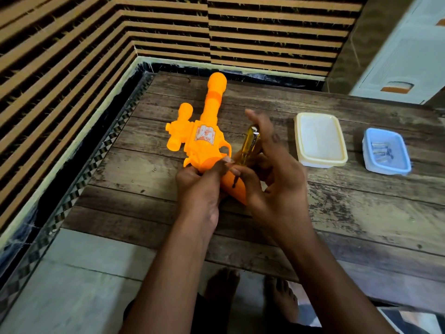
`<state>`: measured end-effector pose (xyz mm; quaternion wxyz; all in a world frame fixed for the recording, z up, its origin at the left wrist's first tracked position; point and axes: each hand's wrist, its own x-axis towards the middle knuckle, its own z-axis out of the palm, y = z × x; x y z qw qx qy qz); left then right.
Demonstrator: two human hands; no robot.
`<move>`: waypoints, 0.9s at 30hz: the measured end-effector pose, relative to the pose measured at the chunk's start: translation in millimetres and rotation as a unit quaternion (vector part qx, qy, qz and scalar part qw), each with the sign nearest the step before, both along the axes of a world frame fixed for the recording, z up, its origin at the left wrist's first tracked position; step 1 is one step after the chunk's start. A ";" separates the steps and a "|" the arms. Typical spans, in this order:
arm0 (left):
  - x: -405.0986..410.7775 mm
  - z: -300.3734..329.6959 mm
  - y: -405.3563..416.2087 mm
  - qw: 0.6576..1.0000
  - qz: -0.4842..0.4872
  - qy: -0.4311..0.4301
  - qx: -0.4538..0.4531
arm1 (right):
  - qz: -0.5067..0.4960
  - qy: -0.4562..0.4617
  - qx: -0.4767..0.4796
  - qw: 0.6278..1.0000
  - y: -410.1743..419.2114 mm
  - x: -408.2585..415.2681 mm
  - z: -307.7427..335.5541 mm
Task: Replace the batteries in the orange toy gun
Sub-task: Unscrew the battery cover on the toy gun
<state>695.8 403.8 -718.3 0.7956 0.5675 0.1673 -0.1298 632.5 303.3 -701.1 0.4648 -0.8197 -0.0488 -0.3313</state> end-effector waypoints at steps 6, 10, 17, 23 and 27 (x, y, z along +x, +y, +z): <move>1.6 -3.3 1.1 1.000 -0.001 -0.001 0.001 | -0.001 0.011 0.029 1.000 3.4 -0.1 -3.3; 0.3 -0.4 1.4 1.000 0.000 -0.003 -0.017 | 0.005 -0.010 -0.007 1.000 4.8 -1.7 -4.5; 2.3 -6.1 2.5 0.999 -0.009 -0.005 -0.034 | -0.061 -0.083 -0.014 0.995 4.1 -6.8 -2.5; 2.2 -5.8 4.9 0.998 -0.029 -0.015 -0.048 | 0.001 -0.056 0.004 0.998 9.9 -5.6 3.1; 0.4 -4.4 5.6 0.998 -0.031 -0.030 -0.052 | 0.010 -0.077 0.005 0.997 12.4 -2.8 7.5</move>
